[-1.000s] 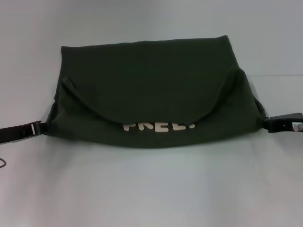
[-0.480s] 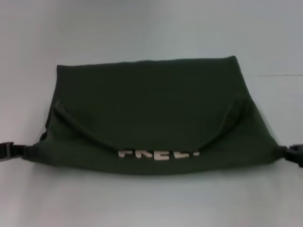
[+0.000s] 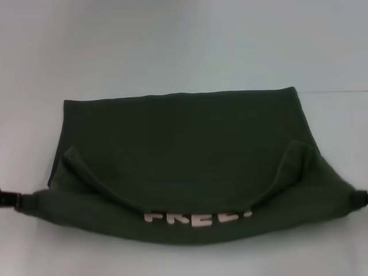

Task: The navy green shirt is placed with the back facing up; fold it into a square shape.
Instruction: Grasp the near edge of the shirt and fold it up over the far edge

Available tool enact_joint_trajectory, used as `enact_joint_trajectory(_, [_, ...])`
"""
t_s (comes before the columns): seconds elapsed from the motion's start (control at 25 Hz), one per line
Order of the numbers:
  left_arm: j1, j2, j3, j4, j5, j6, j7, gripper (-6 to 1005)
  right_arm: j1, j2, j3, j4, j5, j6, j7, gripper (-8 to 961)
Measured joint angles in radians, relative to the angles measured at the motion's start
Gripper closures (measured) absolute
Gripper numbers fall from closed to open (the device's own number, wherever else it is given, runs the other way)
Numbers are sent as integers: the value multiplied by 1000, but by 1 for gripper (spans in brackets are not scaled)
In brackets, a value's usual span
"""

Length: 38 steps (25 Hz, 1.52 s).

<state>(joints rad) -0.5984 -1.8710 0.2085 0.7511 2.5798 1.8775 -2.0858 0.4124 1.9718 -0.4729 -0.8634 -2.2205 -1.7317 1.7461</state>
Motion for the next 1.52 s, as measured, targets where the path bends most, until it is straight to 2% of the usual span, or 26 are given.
enact_joint_trajectory(0.16, [-37, 29, -60, 7, -2, 21, -25, 972, 29, -22, 57, 4, 30, -2, 18, 905])
enact_joint_trajectory(0.32, [-72, 49, -112, -9, -17, -10, -73, 972, 78, -41, 101, 11, 53, 30, 67, 894])
enact_joint_trajectory(0.52, [-94, 58, -135, -76, -87, -135, -128, 971, 162, -65, 110, 87, 62, 172, 122, 879])
enact_joint_trajectory(0.68, [-100, 54, -132, -149, -163, -292, -143, 971, 226, -71, 101, 139, 62, 307, 145, 867])
enact_joint_trajectory(0.8, [-106, 38, -127, -204, -210, -414, -122, 971, 271, -66, 92, 171, 61, 411, 147, 858])
enact_joint_trajectory(0.92, [-118, 15, -124, -261, -249, -526, -68, 972, 309, -49, 70, 199, 62, 542, 144, 849])
enact_joint_trajectory(1.16, [-164, -52, -121, -310, -293, -736, 35, 967, 385, -14, 0, 289, 62, 816, 125, 832])
enact_joint_trajectory(1.36, [-206, -124, -115, -333, -356, -932, 148, 959, 443, 19, -49, 358, 63, 1022, 104, 817])
enact_joint_trajectory(1.52, [-232, -147, -113, -368, -411, -1051, 220, 953, 486, 40, -95, 411, 63, 1173, 102, 805])
